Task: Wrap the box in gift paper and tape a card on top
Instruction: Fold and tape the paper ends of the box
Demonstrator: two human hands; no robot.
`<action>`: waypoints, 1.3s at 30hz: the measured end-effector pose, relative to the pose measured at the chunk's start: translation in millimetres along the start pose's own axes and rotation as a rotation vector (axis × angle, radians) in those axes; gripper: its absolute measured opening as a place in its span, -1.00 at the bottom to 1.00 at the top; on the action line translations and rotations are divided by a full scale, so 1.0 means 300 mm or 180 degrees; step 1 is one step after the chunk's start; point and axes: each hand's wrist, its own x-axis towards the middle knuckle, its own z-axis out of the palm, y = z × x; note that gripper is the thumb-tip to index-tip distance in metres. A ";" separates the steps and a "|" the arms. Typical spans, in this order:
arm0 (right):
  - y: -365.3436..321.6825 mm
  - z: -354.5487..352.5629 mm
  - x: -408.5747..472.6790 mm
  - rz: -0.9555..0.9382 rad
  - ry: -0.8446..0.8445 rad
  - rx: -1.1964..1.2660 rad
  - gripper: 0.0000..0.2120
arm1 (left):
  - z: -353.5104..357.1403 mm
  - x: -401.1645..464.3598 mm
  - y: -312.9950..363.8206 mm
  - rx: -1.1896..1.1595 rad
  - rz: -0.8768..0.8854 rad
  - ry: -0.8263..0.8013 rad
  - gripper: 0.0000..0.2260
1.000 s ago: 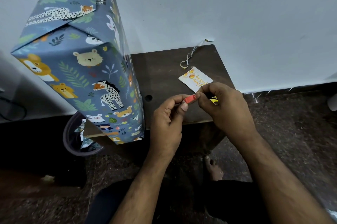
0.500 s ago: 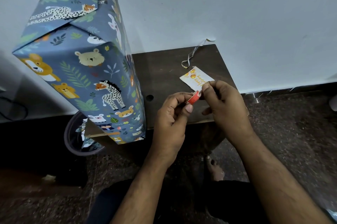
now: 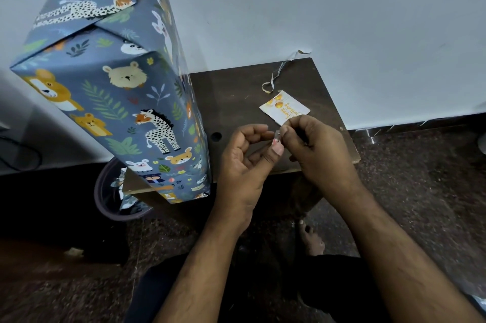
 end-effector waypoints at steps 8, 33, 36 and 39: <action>0.002 0.001 0.005 0.0239 -0.0140 0.0126 -0.87 | -0.001 -0.004 0.008 0.0016 0.0022 -0.0393 -0.75; 0.112 -0.074 0.041 0.0514 -0.0146 -0.2022 -0.70 | -0.005 -0.001 -0.012 0.0206 -0.0294 -0.0059 -0.83; 0.107 -0.062 0.041 0.0562 -0.0246 -0.2086 -0.60 | -0.006 -0.002 -0.010 0.0271 -0.0252 -0.0021 -0.84; 0.103 -0.059 0.038 0.0526 -0.0173 -0.2088 -0.71 | -0.006 -0.001 -0.006 0.0336 -0.0180 0.0041 -0.83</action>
